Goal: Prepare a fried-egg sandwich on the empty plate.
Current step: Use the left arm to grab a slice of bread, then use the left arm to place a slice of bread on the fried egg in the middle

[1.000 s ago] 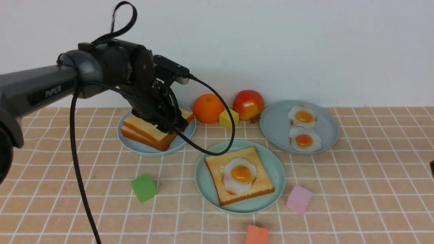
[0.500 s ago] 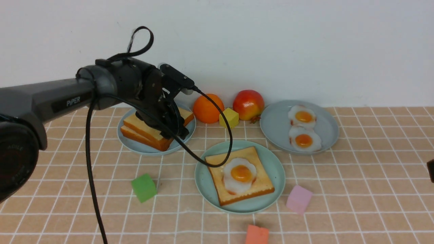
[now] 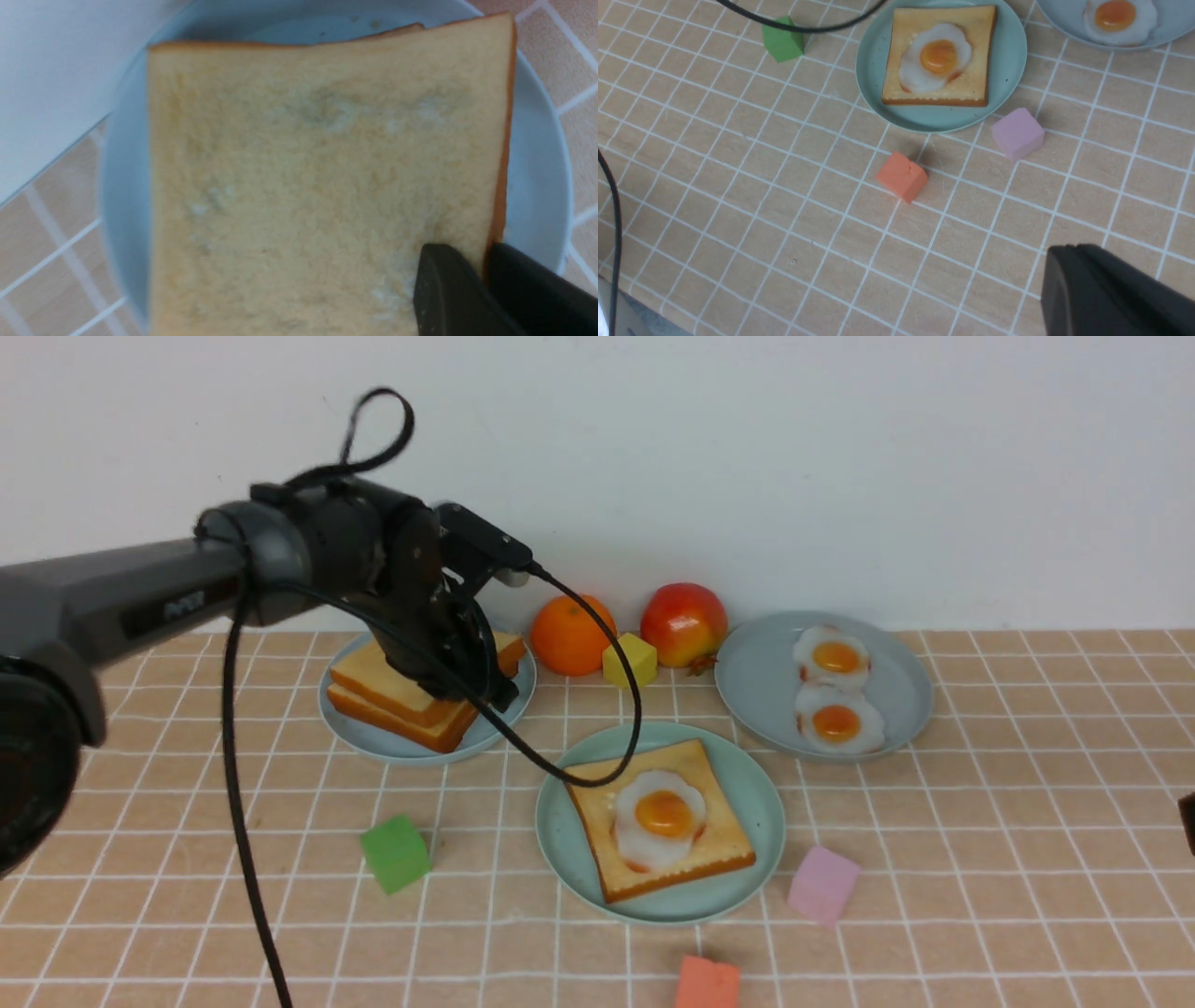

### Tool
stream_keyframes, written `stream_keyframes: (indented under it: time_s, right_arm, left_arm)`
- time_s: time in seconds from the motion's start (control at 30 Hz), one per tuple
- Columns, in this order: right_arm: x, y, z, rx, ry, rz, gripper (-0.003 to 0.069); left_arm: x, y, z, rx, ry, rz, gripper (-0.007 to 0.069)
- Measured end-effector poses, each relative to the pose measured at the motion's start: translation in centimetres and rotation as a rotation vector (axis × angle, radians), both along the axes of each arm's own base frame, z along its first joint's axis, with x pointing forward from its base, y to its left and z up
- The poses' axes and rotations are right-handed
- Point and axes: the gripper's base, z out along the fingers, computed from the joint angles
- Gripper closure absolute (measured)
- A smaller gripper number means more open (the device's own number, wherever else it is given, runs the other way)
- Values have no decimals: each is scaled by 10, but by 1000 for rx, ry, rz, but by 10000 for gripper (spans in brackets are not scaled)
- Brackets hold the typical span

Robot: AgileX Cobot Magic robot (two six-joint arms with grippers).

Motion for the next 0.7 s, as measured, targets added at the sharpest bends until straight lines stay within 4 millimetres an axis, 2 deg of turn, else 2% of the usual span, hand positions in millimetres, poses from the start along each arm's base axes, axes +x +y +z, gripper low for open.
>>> stream_keyframes:
  time_s: [0.07,0.17,0.2,0.23,0.3,0.33,0.37,0.43,0.47,0.5,0.57,0.6,0.7]
  right_arm:
    - [-1,0,0,-2,5,2,645]
    - [-7,-2,2,-4,-19,1,645]
    - [-8,-2,3,-4,-22,1,645]
    - [-14,-5,6,-14,-52,-5,645]
    - [-23,-9,8,-31,-85,-13,645]
    - [-24,-10,9,-30,-89,-13,645]
    - [-34,-13,11,-38,-119,-19,645]
    - [-45,-17,13,-48,-146,-23,643]
    - [-46,-17,13,-49,-150,-24,644]
    - [-56,-21,14,-52,-180,-29,643]
    - [-62,-23,12,-59,-198,-34,643]
    - [-67,-25,10,-65,-208,-39,643]
    - [-77,-29,6,-76,-223,-50,643]
  left_arm:
    - [-6,2,17,-11,-10,6,549]
    - [-23,3,55,-56,-17,18,549]
    - [-25,3,58,-58,-18,16,549]
    - [-42,-5,78,-67,-39,-20,549]
    - [-62,-20,88,-72,-61,-81,549]
    - [-64,-23,86,-69,-55,-89,549]
    - [-84,-43,87,-73,-71,-165,549]
    - [-106,-68,73,-63,-57,-256,549]
    - [-108,-71,73,-65,-62,-266,549]
    - [-129,-97,52,-39,-46,-363,549]
    - [-138,-107,41,-18,-39,-407,549]
    - [-147,-117,28,17,-37,-460,549]
    - [-151,-131,5,72,-45,-531,549]
